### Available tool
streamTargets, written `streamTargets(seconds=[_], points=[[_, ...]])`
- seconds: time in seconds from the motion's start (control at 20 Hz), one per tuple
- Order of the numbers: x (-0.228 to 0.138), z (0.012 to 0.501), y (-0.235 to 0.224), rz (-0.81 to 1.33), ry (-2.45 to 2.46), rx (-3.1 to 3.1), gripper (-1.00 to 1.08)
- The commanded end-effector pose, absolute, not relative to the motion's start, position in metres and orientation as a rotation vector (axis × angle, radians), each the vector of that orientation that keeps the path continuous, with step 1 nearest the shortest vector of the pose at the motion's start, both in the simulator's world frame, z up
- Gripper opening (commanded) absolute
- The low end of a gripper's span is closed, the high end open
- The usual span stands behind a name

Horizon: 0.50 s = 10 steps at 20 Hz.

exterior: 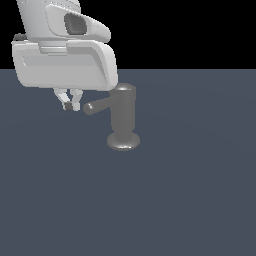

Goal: Turn on the faucet by rotating a designated handle.

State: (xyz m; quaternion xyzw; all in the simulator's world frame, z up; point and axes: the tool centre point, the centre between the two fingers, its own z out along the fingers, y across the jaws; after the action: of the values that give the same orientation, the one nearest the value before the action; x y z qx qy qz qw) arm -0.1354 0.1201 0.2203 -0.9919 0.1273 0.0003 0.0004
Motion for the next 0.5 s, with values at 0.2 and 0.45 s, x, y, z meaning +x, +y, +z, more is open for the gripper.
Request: streamTargets(seconds=[0.2,0.45], points=[[-0.137,0.220,0.105,0.000,0.400,-3.115,-1.00],[-0.139,0.220,0.080,0.000,0.400,-3.115,-1.00]])
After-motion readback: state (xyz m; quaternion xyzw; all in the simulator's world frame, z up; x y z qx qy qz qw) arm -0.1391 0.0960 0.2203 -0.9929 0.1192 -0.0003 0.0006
